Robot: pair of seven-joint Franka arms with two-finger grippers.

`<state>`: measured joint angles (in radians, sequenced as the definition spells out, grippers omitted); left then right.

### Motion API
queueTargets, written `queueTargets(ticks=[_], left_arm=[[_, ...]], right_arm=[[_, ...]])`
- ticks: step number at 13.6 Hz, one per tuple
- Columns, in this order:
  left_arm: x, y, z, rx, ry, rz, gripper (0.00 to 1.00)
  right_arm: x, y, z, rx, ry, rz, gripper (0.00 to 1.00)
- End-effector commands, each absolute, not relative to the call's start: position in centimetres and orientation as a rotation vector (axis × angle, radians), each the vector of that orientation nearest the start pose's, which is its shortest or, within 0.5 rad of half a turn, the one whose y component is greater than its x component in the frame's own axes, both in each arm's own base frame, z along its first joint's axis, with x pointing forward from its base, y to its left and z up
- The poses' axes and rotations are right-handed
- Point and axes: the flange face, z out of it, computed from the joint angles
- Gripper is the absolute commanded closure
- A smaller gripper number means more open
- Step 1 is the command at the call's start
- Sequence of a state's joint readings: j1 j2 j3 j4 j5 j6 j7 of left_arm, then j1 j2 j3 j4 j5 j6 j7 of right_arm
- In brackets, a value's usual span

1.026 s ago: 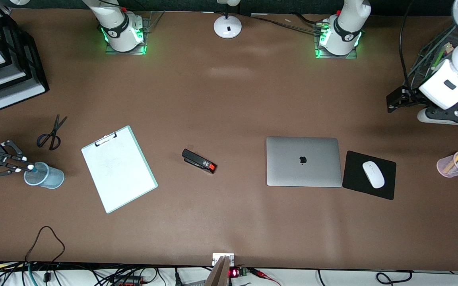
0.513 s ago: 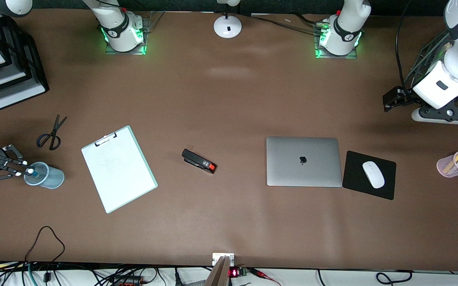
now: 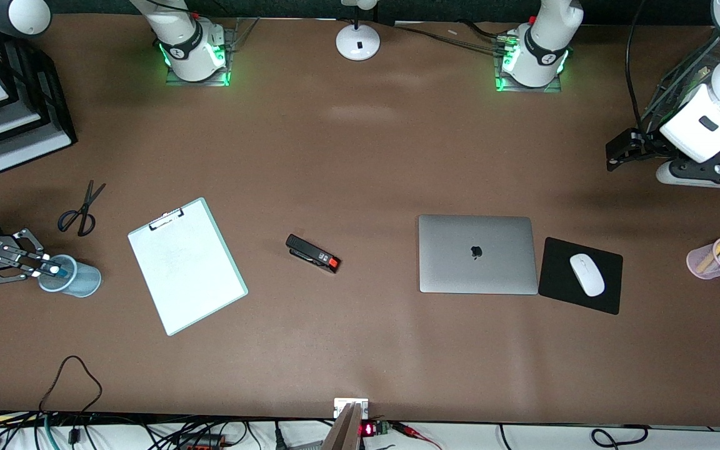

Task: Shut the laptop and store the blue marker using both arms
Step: 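Lower the blue marker into the light-blue pen cup with the right gripper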

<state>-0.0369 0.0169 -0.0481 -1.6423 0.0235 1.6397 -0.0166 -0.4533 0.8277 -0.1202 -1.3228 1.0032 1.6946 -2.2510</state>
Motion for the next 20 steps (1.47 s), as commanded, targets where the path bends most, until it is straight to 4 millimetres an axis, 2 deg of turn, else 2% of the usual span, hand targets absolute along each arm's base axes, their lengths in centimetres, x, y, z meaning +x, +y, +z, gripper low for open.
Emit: queueTargets(ticks=[1,3,5,6,8,10,11,12,14,15,16,17,20], left_arm=[[58.8,-4.3,60.1,-3.133,0.101,-0.008,0.00],[59.0,-3.2,59.6,-3.133,0.094,0.016,0.00],[59.6,-2.1,57.5,-3.145,0.055,0.065,0.00],[59.9,-1.6,57.4,-3.149,0.050,0.058,0.00],[59.4,-1.9,57.3,-3.153,0.040,0.080,0.00],[58.3,-3.0,57.8,-3.135,0.036,0.149,0.00],[57.7,-3.0,58.6,-3.128,-0.023,0.126,0.00],[57.7,-3.1,58.6,-3.128,-0.021,0.117,0.00],[57.3,-3.1,59.3,-3.131,-0.019,0.078,0.00],[57.1,-3.6,59.1,-3.129,-0.004,0.083,0.00],[57.1,-3.5,59.0,-3.132,-0.006,0.069,0.00],[56.6,-3.7,58.8,-3.132,-0.004,0.019,0.00],[55.4,-3.7,58.1,-3.134,-0.003,-0.032,0.00]], right_arm=[[65.0,-30.6,23.4,-1.872,-1.464,-1.054,0.99],[64.6,-31.0,22.4,-1.877,-1.448,-1.049,0.99],[64.4,-31.3,21.8,-1.882,-1.436,-1.045,0.99],[64.3,-31.4,21.4,-1.882,-1.429,-1.041,0.99],[64.0,-31.8,20.9,-1.889,-1.418,-1.040,0.99],[64.0,-31.8,20.5,-1.893,-1.408,-1.041,0.99],[64.0,-31.8,20.2,-1.891,-1.391,-1.056,0.99],[64.0,-31.7,19.5,-1.890,-1.375,-1.063,0.99],[64.0,-31.7,19.2,-1.890,-1.370,-1.062,0.98],[64.0,-31.7,19.3,-1.893,-1.366,-1.060,0.98],[64.1,-31.6,19.6,-1.894,-1.354,-1.055,0.77],[64.1,-31.6,19.8,-1.900,-1.339,-1.048,0.01],[64.4,-31.8,21.3,-1.923,-1.313,-1.039,0.00]])
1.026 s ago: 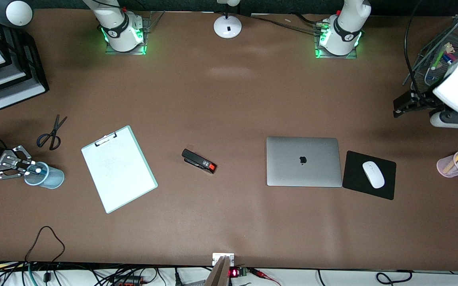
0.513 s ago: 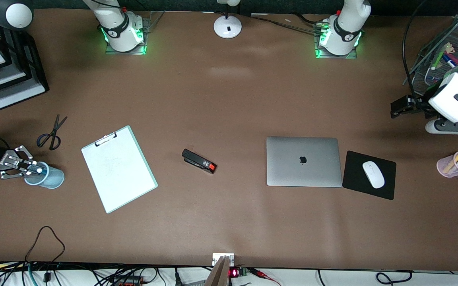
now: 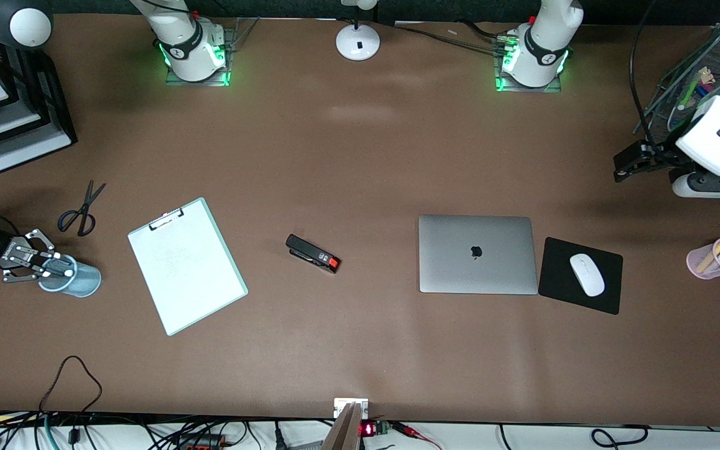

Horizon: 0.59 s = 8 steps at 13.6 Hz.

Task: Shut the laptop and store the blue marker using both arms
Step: 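Lower the blue marker into the light-blue pen cup with the right gripper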

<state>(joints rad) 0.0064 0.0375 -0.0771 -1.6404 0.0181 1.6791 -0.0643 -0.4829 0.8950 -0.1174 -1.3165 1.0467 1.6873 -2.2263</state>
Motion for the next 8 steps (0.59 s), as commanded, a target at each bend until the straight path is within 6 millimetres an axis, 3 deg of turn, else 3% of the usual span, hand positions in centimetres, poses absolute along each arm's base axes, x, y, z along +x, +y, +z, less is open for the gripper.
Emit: queueTargets(ticks=[1,4,8], left_arm=[[55.2,-3.8,58.1,-3.135,-0.004,-0.008,0.00],[55.2,-4.2,58.7,-3.139,0.012,-0.029,0.00],[55.0,-4.4,59.0,-3.134,0.066,-0.029,0.00]], right_arm=[[64.5,-31.9,22.1,-1.928,-1.319,-1.040,0.00],[64.8,-31.6,25.5,-1.941,-1.294,-0.989,0.00],[66.9,-29.9,34.1,-1.992,-1.302,-0.774,0.00]])
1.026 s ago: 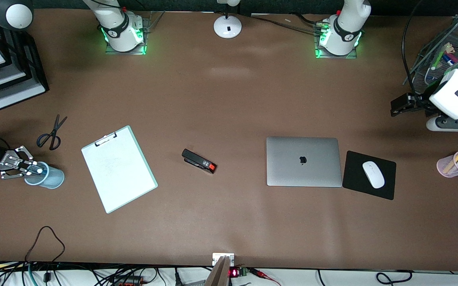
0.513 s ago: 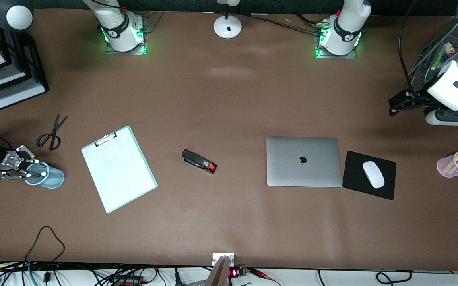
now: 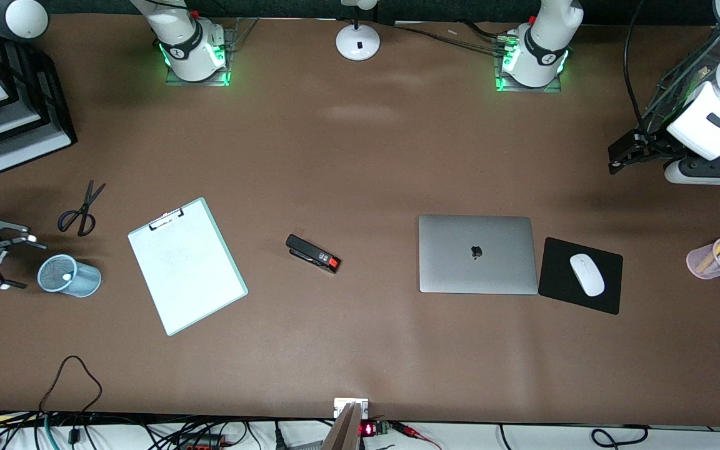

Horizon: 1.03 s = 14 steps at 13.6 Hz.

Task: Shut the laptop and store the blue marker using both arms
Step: 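Open the right gripper to release the marker in the cup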

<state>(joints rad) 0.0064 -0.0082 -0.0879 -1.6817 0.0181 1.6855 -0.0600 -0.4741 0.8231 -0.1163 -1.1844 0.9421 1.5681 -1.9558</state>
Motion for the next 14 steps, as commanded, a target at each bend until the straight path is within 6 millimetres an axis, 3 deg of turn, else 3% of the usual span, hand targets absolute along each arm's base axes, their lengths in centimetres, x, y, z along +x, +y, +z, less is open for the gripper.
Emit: queueTargets(ticks=[1,3,6,9,12,14], left_arm=[[55.0,-4.5,59.0,-3.130,0.069,-0.034,0.00],[54.9,-4.8,59.1,-3.129,0.079,-0.037,0.00],[55.2,-4.6,59.2,-3.129,0.077,-0.040,0.00],[55.1,-4.1,59.4,-3.129,0.062,-0.037,0.00],[55.1,-4.1,59.3,-3.131,0.062,-0.035,0.00],[55.2,-4.2,59.1,-3.131,0.062,-0.030,0.00]], right_arm=[[67.2,-29.2,35.8,-1.991,-1.310,-0.731,0.00],[67.9,-27.7,39.6,-2.038,-1.322,-0.669,0.00],[68.3,-23.1,46.2,-2.153,-1.337,-0.539,0.00],[68.7,-17.7,49.5,-2.277,-1.281,-0.371,0.00],[68.9,-9.8,53.5,-2.423,-1.244,-0.216,0.00],[68.7,-4.4,55.1,-2.553,-1.152,-0.105,0.00]])
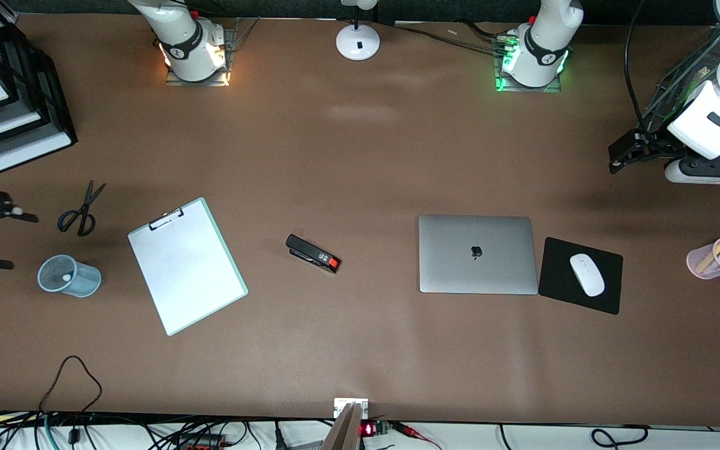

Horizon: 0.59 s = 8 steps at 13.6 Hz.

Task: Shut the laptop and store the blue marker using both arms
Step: 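Open the right gripper to release the marker in the cup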

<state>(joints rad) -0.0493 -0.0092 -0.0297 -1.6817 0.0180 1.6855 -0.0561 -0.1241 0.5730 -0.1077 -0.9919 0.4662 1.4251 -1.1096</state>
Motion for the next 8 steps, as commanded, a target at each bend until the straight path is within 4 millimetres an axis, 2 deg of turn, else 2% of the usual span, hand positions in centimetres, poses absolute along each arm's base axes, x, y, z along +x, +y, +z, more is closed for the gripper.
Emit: queueTargets(ticks=[1,2,4,6,8], left_arm=[[55.2,-4.3,59.0,-3.129,0.064,-0.028,0.00],[55.2,-4.3,59.1,-3.131,0.062,-0.030,0.00],[55.3,-4.3,59.1,-3.131,0.062,-0.027,0.00],[55.3,-4.0,59.1,-3.140,0.049,-0.029,0.00],[55.3,-3.7,59.0,-3.142,0.041,-0.024,0.00]], right_arm=[[68.6,-2.1,55.6,-2.605,-1.103,-0.067,0.00],[68.1,0.2,56.9,-2.667,-1.055,-0.044,0.00],[67.6,4.4,57.0,-2.791,-0.933,0.040,0.00],[66.1,6.0,56.5,-2.873,-0.674,0.124,0.00],[65.0,6.1,55.1,-2.949,-0.456,0.218,0.00]])
